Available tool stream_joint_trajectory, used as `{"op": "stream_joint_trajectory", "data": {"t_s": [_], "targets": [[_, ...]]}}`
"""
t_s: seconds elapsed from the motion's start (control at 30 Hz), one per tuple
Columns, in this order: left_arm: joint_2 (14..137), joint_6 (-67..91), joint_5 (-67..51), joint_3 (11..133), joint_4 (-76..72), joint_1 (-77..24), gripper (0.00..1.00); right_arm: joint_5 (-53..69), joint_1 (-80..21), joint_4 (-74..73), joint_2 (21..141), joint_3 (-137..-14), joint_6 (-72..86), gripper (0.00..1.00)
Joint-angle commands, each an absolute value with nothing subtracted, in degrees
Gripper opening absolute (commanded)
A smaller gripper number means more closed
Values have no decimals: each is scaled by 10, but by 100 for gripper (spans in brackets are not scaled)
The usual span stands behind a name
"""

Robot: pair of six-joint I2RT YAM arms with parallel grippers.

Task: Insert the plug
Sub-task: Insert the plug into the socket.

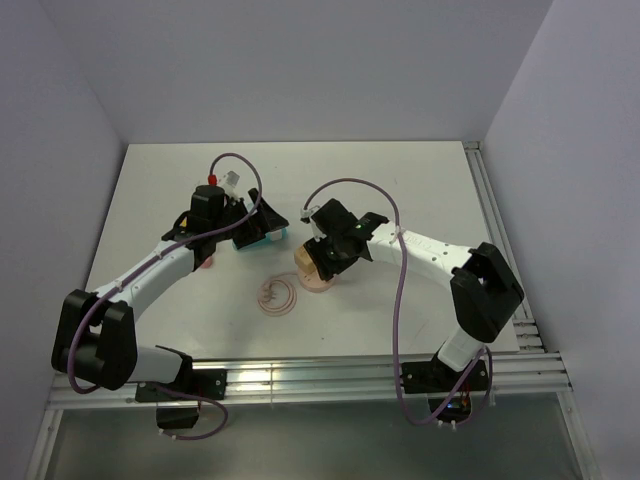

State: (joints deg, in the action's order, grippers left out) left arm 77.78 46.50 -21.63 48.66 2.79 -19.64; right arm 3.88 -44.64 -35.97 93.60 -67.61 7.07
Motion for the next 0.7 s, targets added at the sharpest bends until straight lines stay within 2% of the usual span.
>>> {"op": "stream_joint_trajectory", "data": {"t_s": [0.0,0.47,0.67], "targets": [[764,481,-218,494,26,-187,99,58,-450,-333,940,-705,55,0],[733,486,-221,475,42,-161,100,53,-450,-341,980,-729,41,0],[712,483,-216,469,54,-151,100,45,-450,-336,955,-719,46,0]]}}
